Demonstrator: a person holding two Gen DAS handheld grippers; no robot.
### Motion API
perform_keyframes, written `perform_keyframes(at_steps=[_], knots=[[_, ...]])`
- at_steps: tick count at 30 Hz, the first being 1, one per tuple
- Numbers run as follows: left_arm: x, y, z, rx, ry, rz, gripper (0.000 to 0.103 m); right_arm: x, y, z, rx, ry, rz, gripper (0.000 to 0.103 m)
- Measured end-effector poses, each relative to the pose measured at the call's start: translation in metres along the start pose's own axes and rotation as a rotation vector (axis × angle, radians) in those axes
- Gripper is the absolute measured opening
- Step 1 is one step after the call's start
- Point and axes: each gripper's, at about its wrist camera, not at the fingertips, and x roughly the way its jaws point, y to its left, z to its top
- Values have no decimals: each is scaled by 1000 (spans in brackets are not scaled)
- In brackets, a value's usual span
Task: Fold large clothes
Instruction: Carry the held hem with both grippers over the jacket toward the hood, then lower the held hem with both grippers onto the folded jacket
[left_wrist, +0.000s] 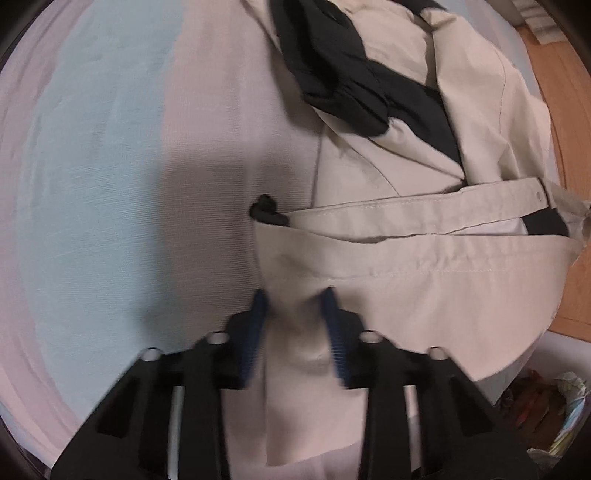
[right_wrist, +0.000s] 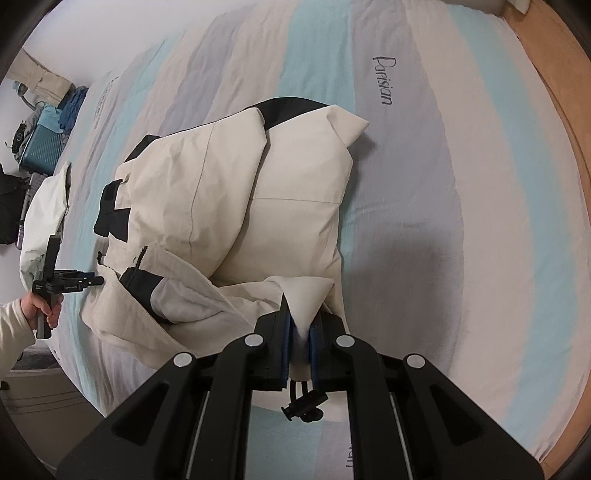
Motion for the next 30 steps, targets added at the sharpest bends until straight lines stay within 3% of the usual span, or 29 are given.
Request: perform_keyframes(at_steps=[1,5,11,24,30], knots=[[-3,2,0,4,1,-11,8,0,0,0,-1,0,3,7],[-14,-3,-5,56,-15,7,3,1,-2,0,-4,0,6,7],[-42,-5,-9,43,-88,-16,2,0,-3,-2,-4,-7,13,7],[-116,-40,-10,121,-173,8,2,-23,4,13,-24,-63,33,7],[-143,-56,14,157,-207,22,2,-37,7,29,-39,-95,24,7]])
